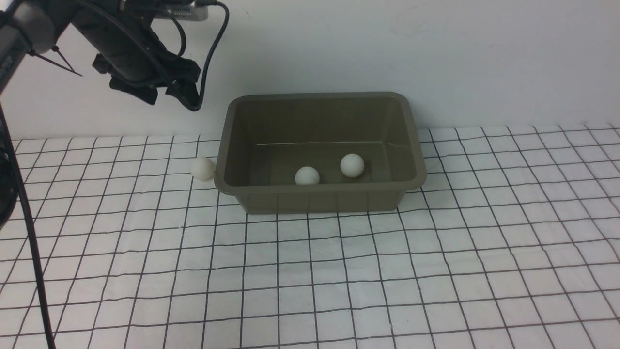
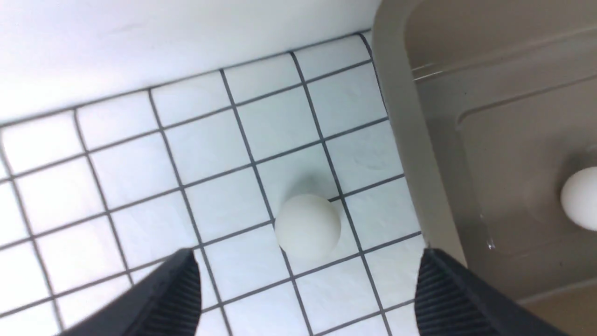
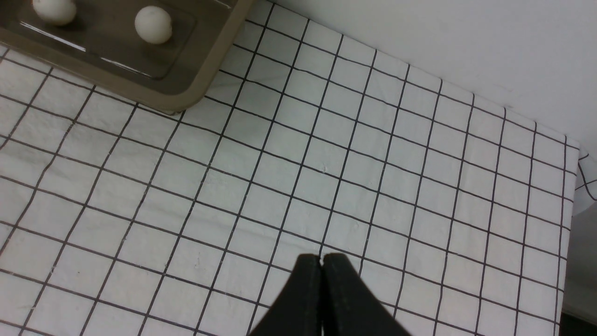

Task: Put the table tennis balls into the box on the white checkered tablecloth.
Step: 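Reach for and grasp a ping pong ball on the table beside the basket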

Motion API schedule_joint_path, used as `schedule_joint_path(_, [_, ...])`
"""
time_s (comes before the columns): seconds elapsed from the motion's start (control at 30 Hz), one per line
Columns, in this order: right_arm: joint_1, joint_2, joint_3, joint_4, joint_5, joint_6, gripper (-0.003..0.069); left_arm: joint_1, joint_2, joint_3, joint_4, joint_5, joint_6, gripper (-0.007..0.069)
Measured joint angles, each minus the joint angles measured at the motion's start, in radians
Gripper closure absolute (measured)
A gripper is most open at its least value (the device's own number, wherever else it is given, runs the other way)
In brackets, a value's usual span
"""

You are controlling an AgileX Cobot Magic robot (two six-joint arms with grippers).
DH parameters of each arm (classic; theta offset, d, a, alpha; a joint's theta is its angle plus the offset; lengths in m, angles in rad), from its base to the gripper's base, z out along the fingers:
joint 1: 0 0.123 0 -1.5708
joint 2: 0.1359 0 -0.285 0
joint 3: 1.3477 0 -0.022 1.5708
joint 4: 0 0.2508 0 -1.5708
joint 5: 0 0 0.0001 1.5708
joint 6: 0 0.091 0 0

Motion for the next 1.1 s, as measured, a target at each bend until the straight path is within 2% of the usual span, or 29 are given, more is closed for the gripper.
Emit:
schedule_joint_path(0.43, [0.000,0.000,0.000,0.044,-0.001,0.000,0.0676,0.002,0.180,0.000,-0.048,-0.012,0.000,0.0073])
schedule_joint_path(1.0, [0.000,0.000,0.000,0.044,-0.001,-0.003,0.0676,0.002,0.267,0.000,-0.052,-0.082,0.000,0.0073])
schedule_joint_path(1.1, [0.000,0.000,0.000,0.044,-0.001,-0.003,0.0676,0.002,0.272,0.000,-0.055,-0.093,-0.007,0.0113])
